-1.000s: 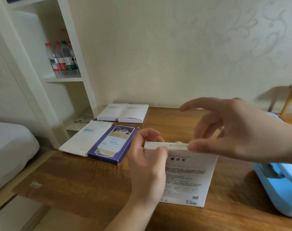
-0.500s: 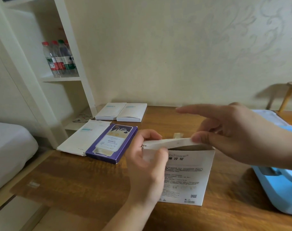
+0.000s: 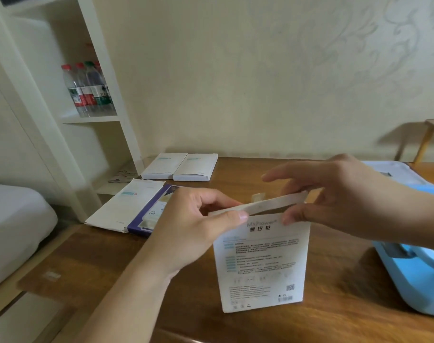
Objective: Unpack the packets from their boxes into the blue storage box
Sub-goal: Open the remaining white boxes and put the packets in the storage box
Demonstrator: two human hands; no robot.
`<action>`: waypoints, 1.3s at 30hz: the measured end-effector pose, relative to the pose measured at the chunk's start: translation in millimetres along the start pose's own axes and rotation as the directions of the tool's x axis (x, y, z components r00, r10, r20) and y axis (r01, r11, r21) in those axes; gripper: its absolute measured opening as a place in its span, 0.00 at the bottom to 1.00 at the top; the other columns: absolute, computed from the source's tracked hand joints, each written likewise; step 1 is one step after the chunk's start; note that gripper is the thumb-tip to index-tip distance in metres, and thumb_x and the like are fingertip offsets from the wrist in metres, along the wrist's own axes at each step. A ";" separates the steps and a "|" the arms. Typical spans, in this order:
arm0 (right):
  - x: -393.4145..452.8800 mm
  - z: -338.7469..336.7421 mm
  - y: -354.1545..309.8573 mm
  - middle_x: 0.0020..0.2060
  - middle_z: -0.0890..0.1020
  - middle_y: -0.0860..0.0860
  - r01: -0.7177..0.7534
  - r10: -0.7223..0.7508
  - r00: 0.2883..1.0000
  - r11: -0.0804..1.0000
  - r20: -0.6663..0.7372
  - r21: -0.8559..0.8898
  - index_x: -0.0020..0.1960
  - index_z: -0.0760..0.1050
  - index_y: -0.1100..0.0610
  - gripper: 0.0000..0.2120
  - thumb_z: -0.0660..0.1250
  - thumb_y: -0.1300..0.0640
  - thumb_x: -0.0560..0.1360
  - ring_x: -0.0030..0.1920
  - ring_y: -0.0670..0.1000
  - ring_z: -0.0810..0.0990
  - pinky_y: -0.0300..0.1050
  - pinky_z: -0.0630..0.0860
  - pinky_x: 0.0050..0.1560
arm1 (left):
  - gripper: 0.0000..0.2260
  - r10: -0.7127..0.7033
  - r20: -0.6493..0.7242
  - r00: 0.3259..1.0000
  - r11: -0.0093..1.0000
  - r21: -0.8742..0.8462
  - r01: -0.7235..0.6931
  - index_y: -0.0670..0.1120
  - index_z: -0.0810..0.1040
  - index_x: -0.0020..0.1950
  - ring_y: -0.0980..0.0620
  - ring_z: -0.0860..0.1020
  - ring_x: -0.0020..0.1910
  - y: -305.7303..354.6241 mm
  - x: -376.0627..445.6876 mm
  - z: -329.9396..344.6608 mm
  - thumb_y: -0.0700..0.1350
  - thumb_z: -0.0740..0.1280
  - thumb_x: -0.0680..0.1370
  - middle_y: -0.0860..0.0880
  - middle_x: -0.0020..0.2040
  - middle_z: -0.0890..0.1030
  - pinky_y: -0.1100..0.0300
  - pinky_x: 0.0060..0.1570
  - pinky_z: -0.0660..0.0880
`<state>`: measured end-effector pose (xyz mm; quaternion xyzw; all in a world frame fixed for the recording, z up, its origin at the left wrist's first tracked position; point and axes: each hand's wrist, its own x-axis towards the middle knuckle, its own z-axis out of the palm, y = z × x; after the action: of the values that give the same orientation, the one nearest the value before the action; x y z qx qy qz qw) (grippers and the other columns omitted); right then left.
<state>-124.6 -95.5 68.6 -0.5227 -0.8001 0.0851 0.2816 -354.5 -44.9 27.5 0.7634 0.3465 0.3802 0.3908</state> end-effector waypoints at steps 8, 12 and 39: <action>1.6 12.6 5.7 0.46 0.79 0.37 -0.064 0.064 0.987 0.998 -0.146 0.009 0.58 0.72 0.36 0.29 0.80 0.49 0.62 0.45 0.39 0.79 0.27 0.72 0.41 | 0.08 -0.089 0.001 0.996 0.995 0.044 0.089 0.53 0.87 0.38 0.49 0.83 0.43 14.6 1.0 -4.2 0.56 0.72 0.70 0.49 0.38 0.86 0.43 0.49 0.75; -10.4 21.1 -7.9 0.51 0.75 0.43 0.086 -0.122 0.968 0.982 -0.218 -0.170 0.48 0.67 0.43 0.21 0.79 0.52 0.66 0.43 0.47 0.79 0.40 0.78 0.37 | 0.19 -0.034 -0.131 0.991 0.986 0.160 0.055 0.51 0.84 0.33 0.59 0.77 0.28 9.7 -1.6 1.4 0.58 0.64 0.78 0.53 0.30 0.82 0.61 0.36 0.70; -15.5 93.2 -20.8 0.40 0.83 0.42 -0.013 0.383 0.721 0.841 -0.578 0.540 0.39 0.80 0.47 0.09 0.79 0.56 0.65 0.45 0.42 0.83 0.32 0.80 0.42 | 0.11 0.339 -0.663 0.667 0.935 0.164 -0.313 0.51 0.78 0.37 0.58 0.79 0.30 -23.3 -41.0 49.0 0.50 0.62 0.77 0.56 0.31 0.79 0.71 0.26 0.71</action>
<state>-186.7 -103.6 -5.1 -0.5119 -0.5322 0.1278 0.6620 -337.5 -84.5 -25.2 0.6262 0.3300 0.6907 0.1479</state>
